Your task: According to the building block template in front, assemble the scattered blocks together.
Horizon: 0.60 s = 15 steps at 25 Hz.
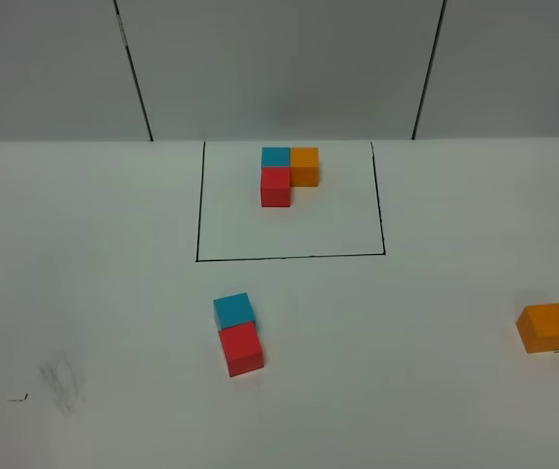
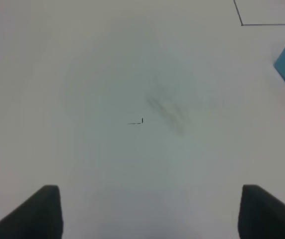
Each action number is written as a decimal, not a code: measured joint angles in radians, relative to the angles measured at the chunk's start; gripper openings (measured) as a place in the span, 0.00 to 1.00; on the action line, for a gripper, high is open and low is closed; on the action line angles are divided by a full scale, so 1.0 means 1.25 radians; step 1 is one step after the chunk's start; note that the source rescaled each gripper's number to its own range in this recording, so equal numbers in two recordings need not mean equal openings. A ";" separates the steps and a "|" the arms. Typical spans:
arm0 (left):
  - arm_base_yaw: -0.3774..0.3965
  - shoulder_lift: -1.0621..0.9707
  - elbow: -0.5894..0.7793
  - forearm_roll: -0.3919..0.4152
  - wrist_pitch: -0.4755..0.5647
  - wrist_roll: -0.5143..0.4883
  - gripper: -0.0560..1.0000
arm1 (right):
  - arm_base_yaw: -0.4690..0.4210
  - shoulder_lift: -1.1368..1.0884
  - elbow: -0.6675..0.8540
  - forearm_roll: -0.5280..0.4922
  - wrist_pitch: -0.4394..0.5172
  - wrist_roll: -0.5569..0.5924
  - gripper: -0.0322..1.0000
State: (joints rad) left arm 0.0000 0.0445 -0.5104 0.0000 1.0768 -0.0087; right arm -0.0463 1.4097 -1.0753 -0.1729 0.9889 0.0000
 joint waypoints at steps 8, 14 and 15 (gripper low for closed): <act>0.000 0.000 0.000 0.000 0.000 0.000 0.61 | 0.000 0.097 0.002 0.073 -0.047 0.000 0.66; 0.000 0.000 0.000 0.000 0.000 0.000 0.61 | 0.000 0.145 0.002 0.129 -0.090 -0.031 0.66; 0.000 0.000 0.000 0.000 0.000 0.000 0.61 | 0.000 0.147 0.002 0.133 -0.094 -0.034 0.66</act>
State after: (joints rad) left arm 0.0000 0.0445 -0.5104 0.0000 1.0768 -0.0087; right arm -0.0463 1.5940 -1.0724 -0.0072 0.8711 -0.0431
